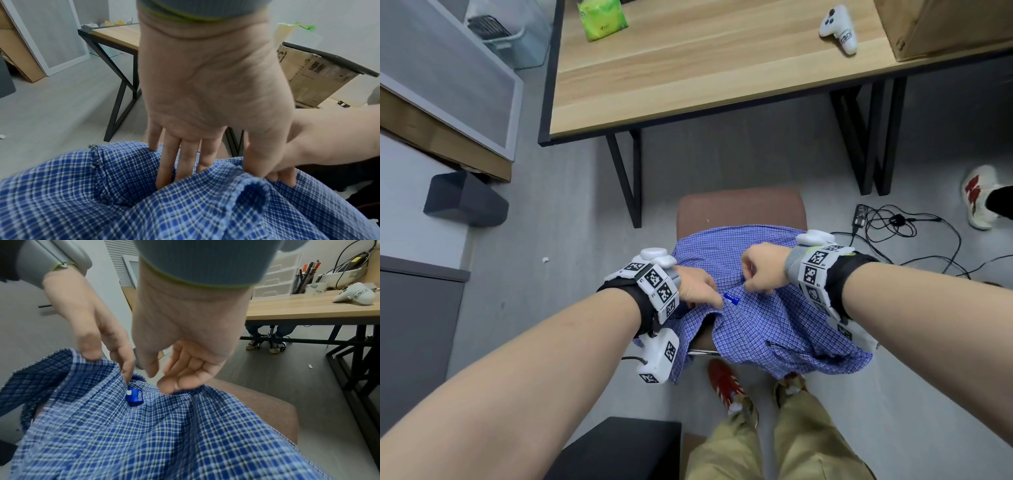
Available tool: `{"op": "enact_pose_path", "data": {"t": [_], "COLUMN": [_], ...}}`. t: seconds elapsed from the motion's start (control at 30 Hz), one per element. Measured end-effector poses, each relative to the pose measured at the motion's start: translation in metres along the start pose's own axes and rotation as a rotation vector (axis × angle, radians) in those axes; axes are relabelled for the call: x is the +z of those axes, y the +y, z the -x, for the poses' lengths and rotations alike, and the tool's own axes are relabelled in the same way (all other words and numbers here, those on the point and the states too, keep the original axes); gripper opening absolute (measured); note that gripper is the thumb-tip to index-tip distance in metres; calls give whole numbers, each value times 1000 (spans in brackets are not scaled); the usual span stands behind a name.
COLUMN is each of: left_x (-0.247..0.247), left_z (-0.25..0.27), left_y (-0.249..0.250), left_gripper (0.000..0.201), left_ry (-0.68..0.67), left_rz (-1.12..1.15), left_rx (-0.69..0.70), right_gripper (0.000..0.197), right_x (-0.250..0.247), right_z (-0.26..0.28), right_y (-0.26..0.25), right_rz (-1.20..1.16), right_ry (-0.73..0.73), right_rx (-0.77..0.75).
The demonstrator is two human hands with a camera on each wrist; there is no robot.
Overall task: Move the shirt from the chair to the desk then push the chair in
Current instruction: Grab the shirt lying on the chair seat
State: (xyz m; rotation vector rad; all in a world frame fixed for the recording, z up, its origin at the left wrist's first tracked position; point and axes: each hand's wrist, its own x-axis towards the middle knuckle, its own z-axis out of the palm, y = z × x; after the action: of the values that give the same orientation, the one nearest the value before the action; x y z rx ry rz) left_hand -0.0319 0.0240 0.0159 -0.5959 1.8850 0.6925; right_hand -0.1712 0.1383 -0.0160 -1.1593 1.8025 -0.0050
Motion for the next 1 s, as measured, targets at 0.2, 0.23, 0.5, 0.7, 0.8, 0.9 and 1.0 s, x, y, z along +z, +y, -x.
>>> {"op": "enact_pose_path", "data": {"t": [0.2, 0.23, 0.5, 0.7, 0.8, 0.9, 1.0], "left_x": [3, 3, -6, -38, -60, -73, -75], "left_z": [-7, -8, -2, 22, 36, 45, 48], "left_y": [-5, -6, -4, 6, 11, 16, 21], "left_gripper": [30, 20, 9, 11, 17, 21, 32], "left_ry": [61, 70, 163, 270, 344, 351, 311], "left_rz": [-83, -68, 52, 134, 182, 172, 172], "left_rx": [63, 76, 110, 118, 134, 123, 79], "right_gripper": [42, 44, 58, 63, 49, 31, 20], "right_x": [14, 15, 12, -8, -25, -41, -52], "right_z": [-4, -4, -1, 10, 16, 20, 26], "right_y": [-2, -3, -17, -32, -37, -38, -36], "right_rz": [8, 12, -17, 37, 61, 147, 216], "right_ry": [-252, -261, -325, -237, -142, -101, -130], "right_rx": [16, 17, 20, 35, 31, 39, 55]}}
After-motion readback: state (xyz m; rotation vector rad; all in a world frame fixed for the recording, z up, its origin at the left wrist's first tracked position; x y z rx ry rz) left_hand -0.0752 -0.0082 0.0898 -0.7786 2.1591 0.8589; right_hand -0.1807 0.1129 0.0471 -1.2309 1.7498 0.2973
